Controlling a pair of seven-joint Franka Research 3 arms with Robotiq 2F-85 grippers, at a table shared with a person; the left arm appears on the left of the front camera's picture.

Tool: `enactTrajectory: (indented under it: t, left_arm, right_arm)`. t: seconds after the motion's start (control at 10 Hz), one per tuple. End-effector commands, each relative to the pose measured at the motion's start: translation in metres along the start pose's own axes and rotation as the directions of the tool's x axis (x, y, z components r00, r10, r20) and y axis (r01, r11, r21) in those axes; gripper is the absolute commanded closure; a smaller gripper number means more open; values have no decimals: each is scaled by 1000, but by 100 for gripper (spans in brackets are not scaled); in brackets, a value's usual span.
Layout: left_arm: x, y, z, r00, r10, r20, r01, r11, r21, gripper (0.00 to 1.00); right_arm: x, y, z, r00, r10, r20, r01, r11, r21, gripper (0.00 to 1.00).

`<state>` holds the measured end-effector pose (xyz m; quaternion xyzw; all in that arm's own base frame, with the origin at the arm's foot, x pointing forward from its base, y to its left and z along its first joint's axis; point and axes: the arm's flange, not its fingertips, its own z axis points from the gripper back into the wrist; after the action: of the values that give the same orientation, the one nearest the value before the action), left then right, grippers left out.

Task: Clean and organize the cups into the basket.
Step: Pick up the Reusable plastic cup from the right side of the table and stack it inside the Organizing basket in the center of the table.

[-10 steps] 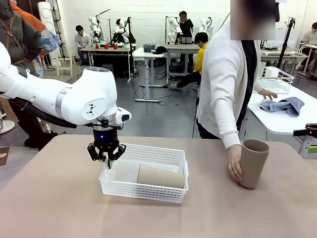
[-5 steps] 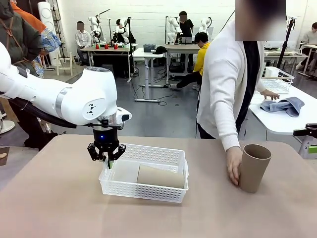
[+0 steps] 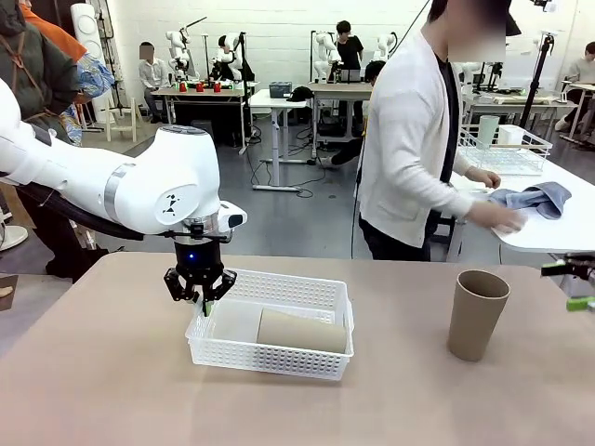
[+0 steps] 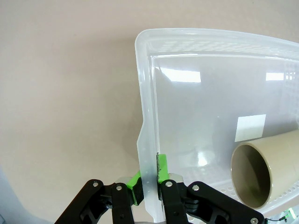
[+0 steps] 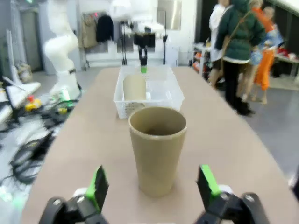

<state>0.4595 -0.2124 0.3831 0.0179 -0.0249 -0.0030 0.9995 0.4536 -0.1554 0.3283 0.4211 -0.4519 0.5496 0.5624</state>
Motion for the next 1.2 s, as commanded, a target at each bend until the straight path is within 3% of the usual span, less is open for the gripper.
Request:
enactTrajectory:
  t: [0.0, 0.4, 0.8, 1.1]
  left_arm:
    - [1, -1, 0, 1000, 0, 6, 0, 1000, -2, 100]
    - [1, -1, 0, 1000, 0, 6, 0, 1000, -2, 100]
    - [1, -1, 0, 1000, 0, 6, 0, 1000, -2, 100]
    - [1, -1, 0, 1000, 0, 6, 0, 1000, -2, 100]
  right_arm:
    - [-20, 3, -9, 998, 51, -47, -52, 998, -22, 0]
    - [-47, -12, -29, 1000, 10, -30, -11, 1000, -13, 0]
    - [-62, -27, -57, 994, -6, -111, 5, 1000, -15, 0]
    - [-67, -34, -79, 992, -20, -124, 23, 1000, 20, 0]
